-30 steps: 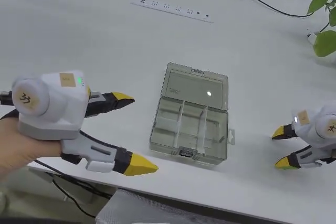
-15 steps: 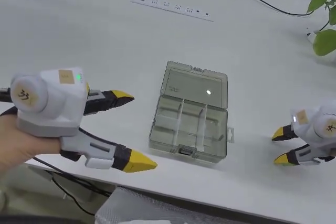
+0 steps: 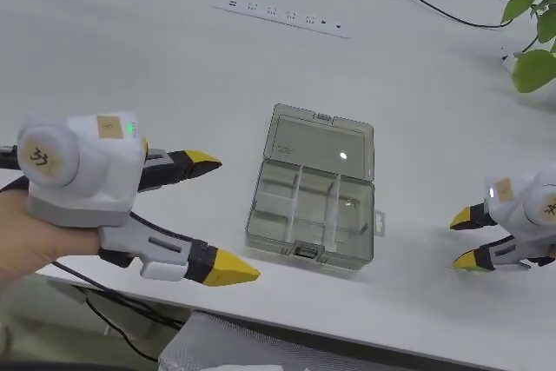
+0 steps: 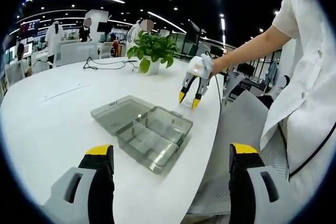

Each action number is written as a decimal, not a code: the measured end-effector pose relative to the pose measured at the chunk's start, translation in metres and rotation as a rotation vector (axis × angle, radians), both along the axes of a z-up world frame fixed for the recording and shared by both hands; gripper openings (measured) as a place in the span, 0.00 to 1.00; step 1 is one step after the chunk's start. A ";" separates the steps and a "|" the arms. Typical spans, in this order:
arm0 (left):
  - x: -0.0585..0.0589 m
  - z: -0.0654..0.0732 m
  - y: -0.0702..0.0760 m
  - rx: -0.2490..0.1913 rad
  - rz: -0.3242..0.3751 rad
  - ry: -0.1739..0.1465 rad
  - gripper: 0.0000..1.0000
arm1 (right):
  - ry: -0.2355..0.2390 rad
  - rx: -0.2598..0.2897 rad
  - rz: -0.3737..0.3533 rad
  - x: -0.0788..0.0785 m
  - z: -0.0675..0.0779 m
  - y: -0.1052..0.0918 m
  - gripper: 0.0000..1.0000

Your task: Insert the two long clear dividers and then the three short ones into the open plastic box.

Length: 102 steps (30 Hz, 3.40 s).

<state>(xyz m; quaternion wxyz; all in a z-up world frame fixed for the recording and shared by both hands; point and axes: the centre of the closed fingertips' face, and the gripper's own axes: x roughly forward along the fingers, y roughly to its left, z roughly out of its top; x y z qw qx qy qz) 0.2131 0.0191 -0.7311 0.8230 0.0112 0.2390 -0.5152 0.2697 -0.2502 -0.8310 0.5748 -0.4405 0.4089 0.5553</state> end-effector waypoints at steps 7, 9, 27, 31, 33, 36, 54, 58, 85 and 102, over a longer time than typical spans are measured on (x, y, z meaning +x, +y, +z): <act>0.002 0.008 -0.004 -0.006 -0.013 -0.006 0.93 | -0.044 0.049 -0.016 0.003 0.010 0.008 0.32; 0.003 0.009 -0.006 -0.004 -0.018 -0.007 0.93 | -0.060 0.058 -0.015 0.003 0.017 0.012 0.32; 0.017 0.035 -0.035 -0.074 -0.005 0.057 0.83 | -0.185 0.180 -0.023 -0.014 0.094 0.063 0.32; 0.016 0.039 -0.046 -0.115 0.017 0.133 0.78 | -0.210 0.194 -0.017 -0.023 0.108 0.079 0.32; 0.016 0.041 -0.050 -0.130 0.020 0.151 0.75 | -0.219 0.201 -0.014 -0.026 0.113 0.085 0.32; 0.015 0.044 -0.058 -0.155 0.030 0.190 0.70 | -0.233 0.216 -0.006 -0.028 0.120 0.092 0.32; 0.007 0.060 -0.098 -0.304 0.079 0.427 0.44 | -0.277 0.244 0.018 -0.048 0.145 0.132 0.32; 0.006 0.060 -0.106 -0.334 0.094 0.493 0.34 | -0.282 0.250 0.020 -0.052 0.150 0.140 0.32; -0.005 0.056 -0.126 -0.373 0.078 0.612 0.00 | -0.309 0.227 0.060 -0.062 0.155 0.151 0.32; -0.007 0.058 -0.122 -0.326 0.028 0.498 0.00 | -0.265 0.313 0.010 -0.060 0.168 0.156 0.34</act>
